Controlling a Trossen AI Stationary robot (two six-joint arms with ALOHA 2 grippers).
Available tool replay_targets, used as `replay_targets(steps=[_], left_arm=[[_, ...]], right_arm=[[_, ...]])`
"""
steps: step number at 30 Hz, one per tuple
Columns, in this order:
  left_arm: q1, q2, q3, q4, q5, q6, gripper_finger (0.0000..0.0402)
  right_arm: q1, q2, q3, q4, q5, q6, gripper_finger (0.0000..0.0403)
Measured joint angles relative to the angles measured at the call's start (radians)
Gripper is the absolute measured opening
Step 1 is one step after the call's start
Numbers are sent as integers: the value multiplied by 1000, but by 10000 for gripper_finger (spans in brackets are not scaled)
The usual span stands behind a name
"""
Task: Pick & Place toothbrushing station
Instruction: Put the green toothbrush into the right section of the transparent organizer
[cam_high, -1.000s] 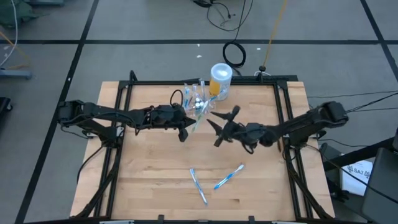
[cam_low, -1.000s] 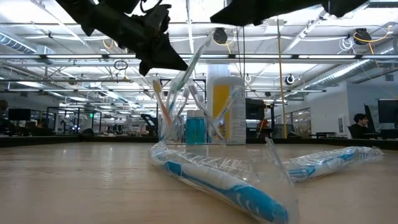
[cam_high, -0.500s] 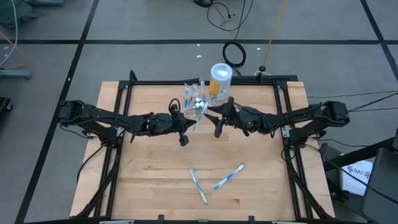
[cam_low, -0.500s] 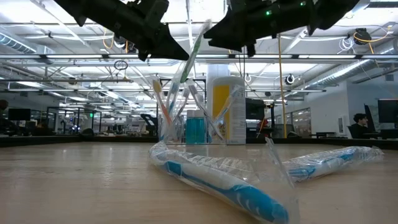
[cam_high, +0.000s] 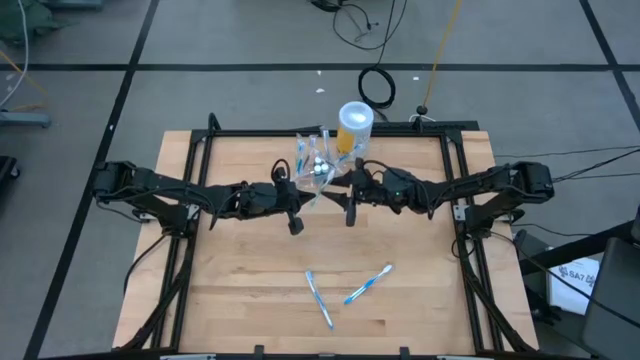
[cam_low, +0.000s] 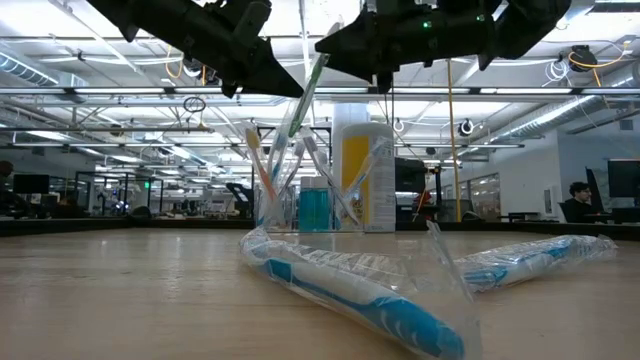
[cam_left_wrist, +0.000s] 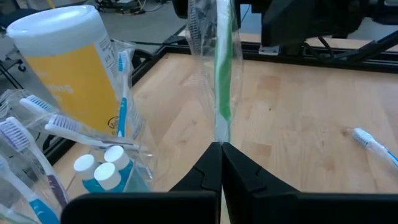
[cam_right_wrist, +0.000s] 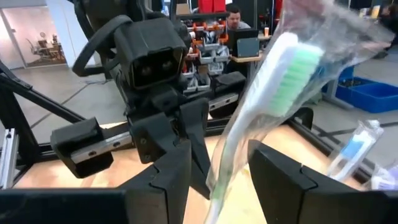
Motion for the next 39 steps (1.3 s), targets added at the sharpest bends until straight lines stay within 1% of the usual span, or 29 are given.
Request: replay_targets(steps=[2, 4, 12, 14, 16, 20, 25, 31, 36, 39], left_arm=[[0, 0, 0, 0, 0, 0, 2], [0, 0, 0, 0, 0, -1, 1], [2, 0, 0, -7, -7, -1, 1], [2, 0, 0, -12, -8, 1, 4], [2, 0, 0, -13, -7, 2, 12], [2, 1, 0, -20, -7, 1, 30], [2, 1, 0, -27, -7, 1, 53], [2, 1, 0, -32, -7, -13, 85], [2, 1, 0, -34, -7, -53, 101], [2, 1, 0, -34, -7, -71, 103]], right_arm=[[0, 0, 0, -2, 1, -13, 145], [0, 1, 0, -2, 0, -15, 129], [0, 0, 0, 3, -1, -65, 31], [0, 0, 0, 1, -2, -67, 14], [0, 0, 0, 1, -2, -68, 12], [0, 0, 0, -1, -1, -65, 24], [0, 0, 0, -32, -1, -66, 10], [0, 0, 0, -36, 4, -67, 15], [0, 0, 0, -51, 8, -64, 14], [0, 0, 0, -87, 70, -65, 14]])
